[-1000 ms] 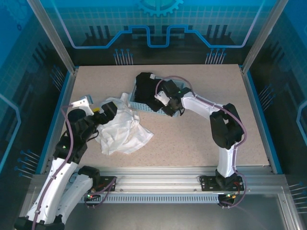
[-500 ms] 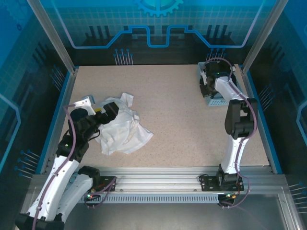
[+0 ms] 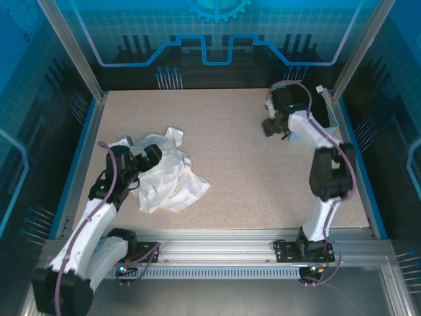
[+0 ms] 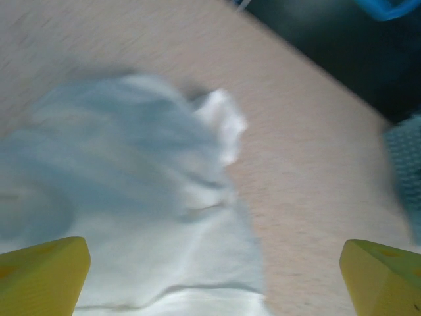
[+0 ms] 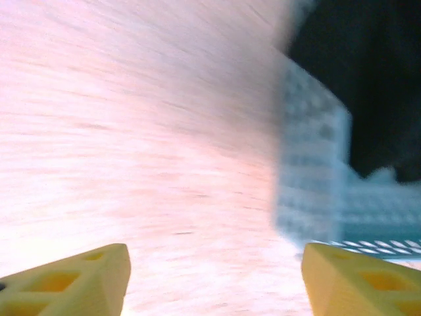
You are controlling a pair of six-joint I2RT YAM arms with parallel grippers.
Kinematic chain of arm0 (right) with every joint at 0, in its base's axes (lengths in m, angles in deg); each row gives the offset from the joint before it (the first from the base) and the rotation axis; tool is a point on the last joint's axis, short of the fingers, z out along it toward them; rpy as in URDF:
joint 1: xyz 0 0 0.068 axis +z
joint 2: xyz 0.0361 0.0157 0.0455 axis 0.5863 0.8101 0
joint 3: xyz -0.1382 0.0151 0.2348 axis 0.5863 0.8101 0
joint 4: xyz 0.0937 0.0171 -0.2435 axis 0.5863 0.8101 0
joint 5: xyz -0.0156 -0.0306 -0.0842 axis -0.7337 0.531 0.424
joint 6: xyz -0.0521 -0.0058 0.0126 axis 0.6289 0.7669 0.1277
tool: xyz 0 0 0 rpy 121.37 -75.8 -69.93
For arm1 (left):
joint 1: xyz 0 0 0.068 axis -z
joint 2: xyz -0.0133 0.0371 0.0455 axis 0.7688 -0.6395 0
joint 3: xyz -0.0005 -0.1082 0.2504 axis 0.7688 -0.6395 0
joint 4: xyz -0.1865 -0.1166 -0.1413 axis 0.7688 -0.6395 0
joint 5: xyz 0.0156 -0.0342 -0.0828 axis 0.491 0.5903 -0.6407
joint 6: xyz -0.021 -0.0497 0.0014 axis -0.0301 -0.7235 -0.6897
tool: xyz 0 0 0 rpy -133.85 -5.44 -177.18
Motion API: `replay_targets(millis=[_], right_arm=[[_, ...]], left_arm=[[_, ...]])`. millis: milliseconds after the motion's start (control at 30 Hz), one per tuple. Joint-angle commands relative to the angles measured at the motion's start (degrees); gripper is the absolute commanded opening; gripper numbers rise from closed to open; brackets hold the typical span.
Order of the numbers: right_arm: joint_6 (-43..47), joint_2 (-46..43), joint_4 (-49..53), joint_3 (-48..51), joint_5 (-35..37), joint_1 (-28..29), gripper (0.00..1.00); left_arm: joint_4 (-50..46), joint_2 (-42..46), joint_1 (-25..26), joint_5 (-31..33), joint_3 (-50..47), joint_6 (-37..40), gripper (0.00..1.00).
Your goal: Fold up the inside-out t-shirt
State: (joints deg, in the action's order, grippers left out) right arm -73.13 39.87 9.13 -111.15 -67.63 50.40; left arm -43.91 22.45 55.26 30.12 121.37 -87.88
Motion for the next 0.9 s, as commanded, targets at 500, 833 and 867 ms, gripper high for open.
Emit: replay_targets(millis=[500, 833, 867], right_arm=[[-16.43, 6.79, -18.73, 13.97, -21.88, 34.22, 0.6], [-15.52, -3.93, -14.19, 16.03, -25.11, 28.32, 0.0], [-16.43, -7.6, -15.13, 17.79, -27.32, 25.68, 0.0]], left_arm=[[-9.02, 7.78, -1.79, 3.97, -10.0, -4.23, 0.99], [-12.9, 9.22, -1.63, 1.35, -8.65, -3.77, 0.99], [-12.85, 9.52, -1.38, 0.15, -8.47, -3.93, 0.99]])
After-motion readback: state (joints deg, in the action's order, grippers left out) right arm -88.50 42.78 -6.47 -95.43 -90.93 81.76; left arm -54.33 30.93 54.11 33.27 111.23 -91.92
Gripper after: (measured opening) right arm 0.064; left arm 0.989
